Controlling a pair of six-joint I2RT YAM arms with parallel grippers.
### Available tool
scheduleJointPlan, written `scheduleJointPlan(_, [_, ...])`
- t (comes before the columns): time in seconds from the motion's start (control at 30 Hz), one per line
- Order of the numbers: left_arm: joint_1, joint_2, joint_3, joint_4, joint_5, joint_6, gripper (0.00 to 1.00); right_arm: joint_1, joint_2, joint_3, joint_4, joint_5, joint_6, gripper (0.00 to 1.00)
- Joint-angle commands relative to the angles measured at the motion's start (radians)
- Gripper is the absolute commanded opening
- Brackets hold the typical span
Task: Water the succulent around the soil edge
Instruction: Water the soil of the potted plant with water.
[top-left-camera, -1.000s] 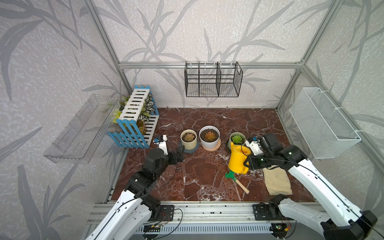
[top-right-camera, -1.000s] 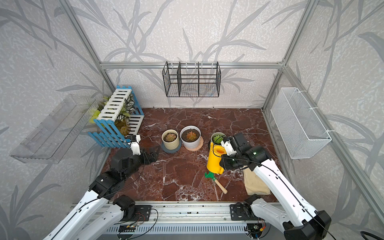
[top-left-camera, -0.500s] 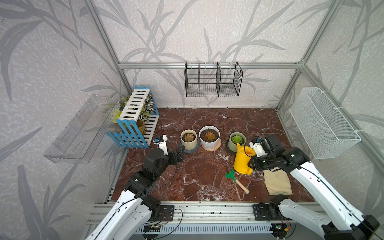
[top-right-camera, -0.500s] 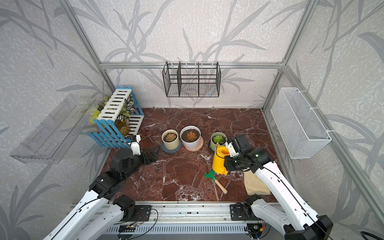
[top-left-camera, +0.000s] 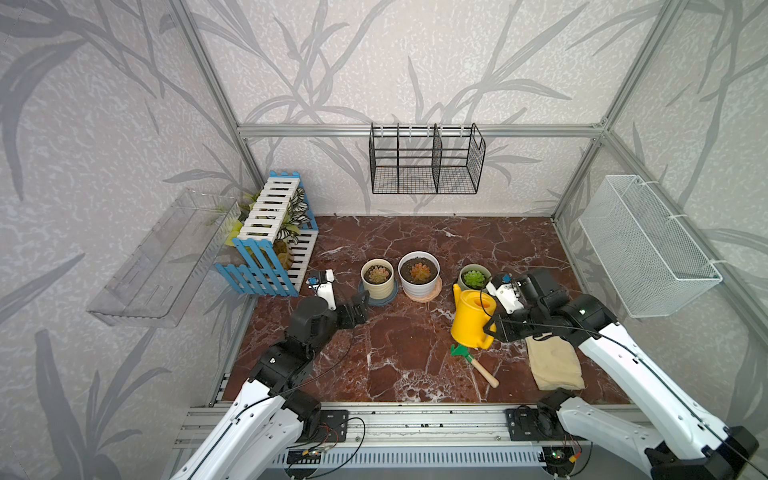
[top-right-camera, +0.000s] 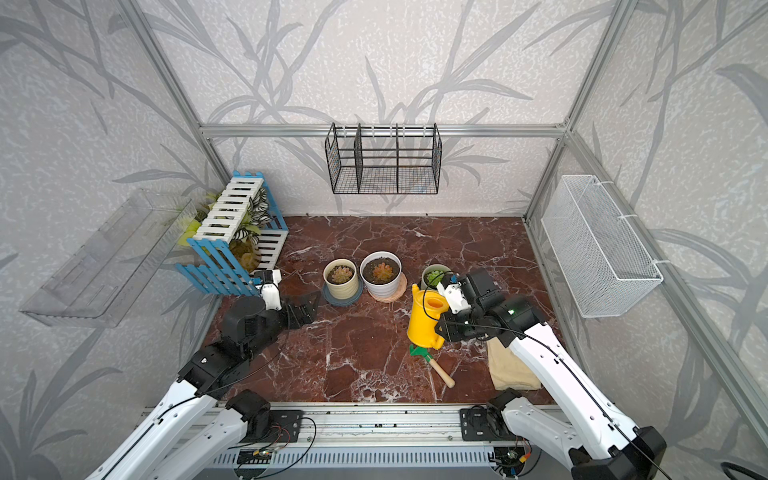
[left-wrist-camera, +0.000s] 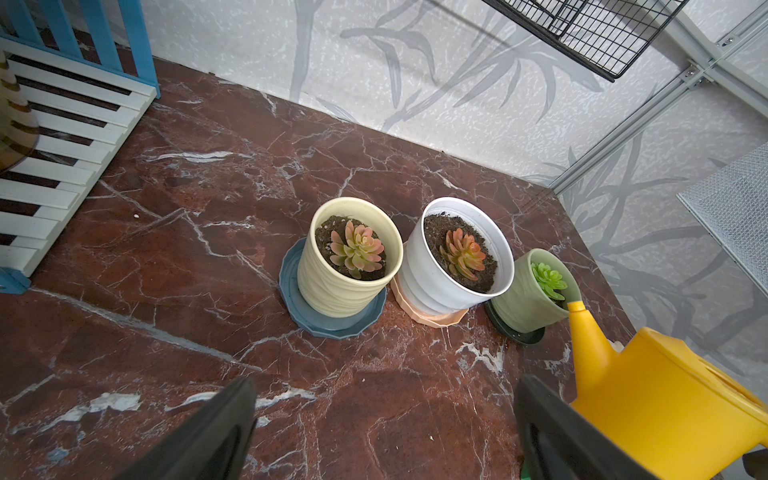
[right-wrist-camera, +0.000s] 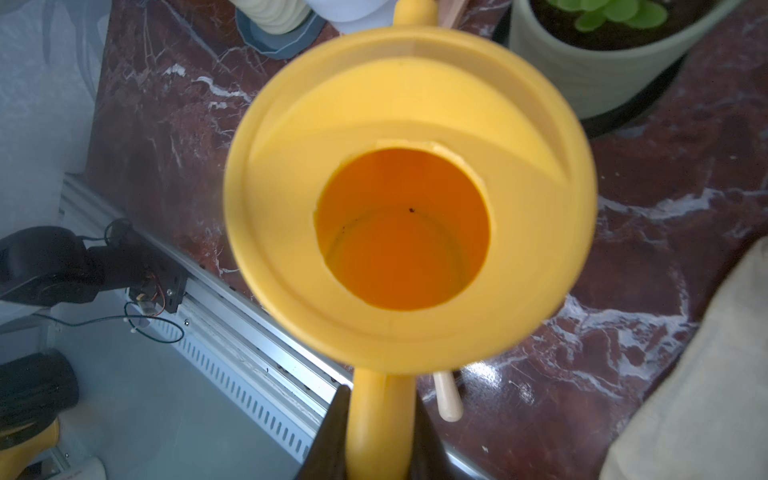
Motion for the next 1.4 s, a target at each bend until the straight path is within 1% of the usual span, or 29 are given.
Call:
scheduleJointPlan(0.0, [0.003,-0.009,-0.008,0.019,0.003,0.014,1.00,0.048,0.044,0.060,0.086,-0.033,-0.038,0.00])
scheduleJointPlan(0.2, [0.003,-0.009,-0.006,0.019,0.002,0.014,1.00,0.054,0.122,0.106,0.101,-0.054,-0.026,0.00])
scheduleJointPlan(0.53, [0.003,-0.009,-0.007,0.020,0.006,0.014,1.00,0.061,0.225,0.186,0.042,-0.043,0.003,0.00])
scheduleJointPlan(0.9, [0.003,-0.015,-0.007,0.019,0.002,0.014,1.00,0.165,0.303,0.261,0.057,-0.013,0.051,0.00])
scheduleJointPlan(1.03, [0.003,-0.016,-0.009,0.020,0.001,0.012,1.00,0.175,0.328,0.277,0.056,-0.009,0.063,0.00])
scheduleJointPlan(1.37, [0.004,-0.006,-0.007,0.019,0.002,0.015,1.00,0.170,0.303,0.268,0.016,0.101,0.098,0.00])
